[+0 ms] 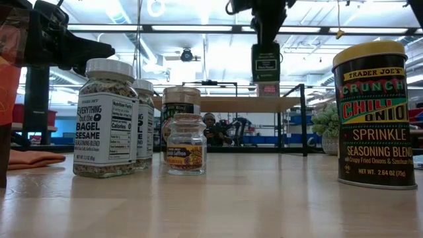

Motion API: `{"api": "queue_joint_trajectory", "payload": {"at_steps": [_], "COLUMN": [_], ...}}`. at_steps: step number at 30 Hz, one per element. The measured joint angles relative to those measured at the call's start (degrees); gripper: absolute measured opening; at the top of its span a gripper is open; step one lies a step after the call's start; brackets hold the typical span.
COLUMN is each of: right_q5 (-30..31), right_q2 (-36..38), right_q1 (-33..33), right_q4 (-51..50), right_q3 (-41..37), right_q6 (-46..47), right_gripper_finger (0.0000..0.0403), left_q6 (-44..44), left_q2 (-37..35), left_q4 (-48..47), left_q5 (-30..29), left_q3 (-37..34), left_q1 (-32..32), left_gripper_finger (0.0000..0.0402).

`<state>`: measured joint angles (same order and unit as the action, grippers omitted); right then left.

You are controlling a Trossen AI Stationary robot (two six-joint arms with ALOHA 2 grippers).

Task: Shelf spices
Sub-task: Put the green seasoning can on the shelf

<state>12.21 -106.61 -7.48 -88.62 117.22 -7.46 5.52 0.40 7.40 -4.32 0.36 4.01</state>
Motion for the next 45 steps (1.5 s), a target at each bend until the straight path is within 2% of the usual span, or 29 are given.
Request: {"api": "queue_joint_trajectory", "payload": {"at_steps": [7,15,21,25,32,45], "right_q5": [-0.55,-7.25,-11.76,-14.07,-14.96,-13.57], "right_q2": [-0.01,-0.02,-0.02,-0.02,-0.02,-0.02], "right_q1": [-11.4,-24.14,-30.02,-31.85,-31.13,-29.25], "right_q4": [0.14,2.75,5.25,4.49,2.16,1.64], "right_q3": [0.64,0.64,0.66,0.64,0.65,0.64], "right_q6": [-7.2,-12.06,-13.83,-15.42,-19.88,-17.81], "right_gripper_finger": [0.0138,0.0139,0.0146,0.0155,0.0152,0.0153], "left_q6": [0.02,0.01,0.0,0.02,0.0,0.0], "left_q2": [0.0,0.0,0.0,0.0,0.0,0.0], "left_q4": [0.0,-0.01,0.0,0.0,0.0,0.0], "left_q5": [-0.02,-0.02,-0.01,-0.02,-0.01,-0.02], "left_q3": [0.0,0.0,0.0,0.02,0.0,0.0], "left_q1": [0.0,0.0,0.01,0.0,0.02,0.0], "left_gripper_finger": [0.0092,0.0092,0.0092,0.0092,0.0092,0.0092]}}
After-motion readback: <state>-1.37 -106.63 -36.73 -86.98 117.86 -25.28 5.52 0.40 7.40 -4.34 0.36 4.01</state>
